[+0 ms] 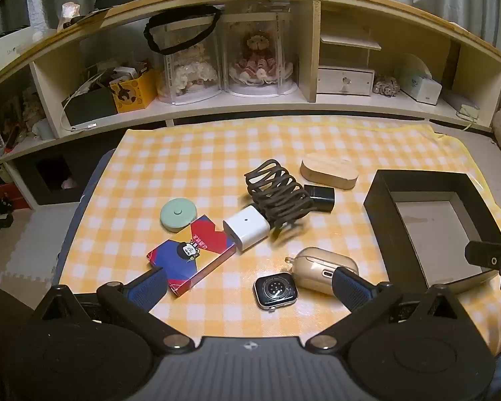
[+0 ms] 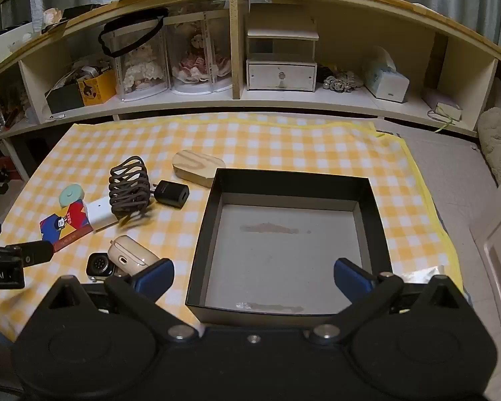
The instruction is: Organize rigid objects
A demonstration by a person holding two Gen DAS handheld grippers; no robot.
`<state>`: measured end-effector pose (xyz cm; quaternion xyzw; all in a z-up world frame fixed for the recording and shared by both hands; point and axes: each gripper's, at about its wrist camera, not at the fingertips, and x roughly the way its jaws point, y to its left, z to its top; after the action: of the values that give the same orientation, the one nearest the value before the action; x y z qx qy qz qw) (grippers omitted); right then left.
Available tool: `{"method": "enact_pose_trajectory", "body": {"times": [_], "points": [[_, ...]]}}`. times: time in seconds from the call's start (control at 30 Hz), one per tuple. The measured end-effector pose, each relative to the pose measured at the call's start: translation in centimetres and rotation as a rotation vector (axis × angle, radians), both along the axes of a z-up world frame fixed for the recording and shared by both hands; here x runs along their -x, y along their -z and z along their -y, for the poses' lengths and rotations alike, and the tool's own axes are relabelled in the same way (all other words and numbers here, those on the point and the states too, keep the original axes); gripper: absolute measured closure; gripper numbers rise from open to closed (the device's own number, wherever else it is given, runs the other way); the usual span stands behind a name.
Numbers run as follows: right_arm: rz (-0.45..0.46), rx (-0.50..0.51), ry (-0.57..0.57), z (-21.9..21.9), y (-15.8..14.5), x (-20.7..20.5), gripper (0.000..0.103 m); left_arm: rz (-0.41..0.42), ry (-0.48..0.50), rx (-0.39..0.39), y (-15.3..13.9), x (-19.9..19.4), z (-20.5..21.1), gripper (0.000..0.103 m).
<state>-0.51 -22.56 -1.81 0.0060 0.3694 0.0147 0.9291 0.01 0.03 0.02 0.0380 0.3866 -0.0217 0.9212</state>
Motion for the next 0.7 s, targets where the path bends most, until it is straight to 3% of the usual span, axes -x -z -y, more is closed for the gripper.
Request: {"method": "enact_pose_trajectory", "body": {"times": [0.7], "points": [[-0.001,-0.002,0.0,-0.01,0.04,-0.05,0.0,0.002,0.0,-0.005,0.0,0.0,0.01,0.0]]}}
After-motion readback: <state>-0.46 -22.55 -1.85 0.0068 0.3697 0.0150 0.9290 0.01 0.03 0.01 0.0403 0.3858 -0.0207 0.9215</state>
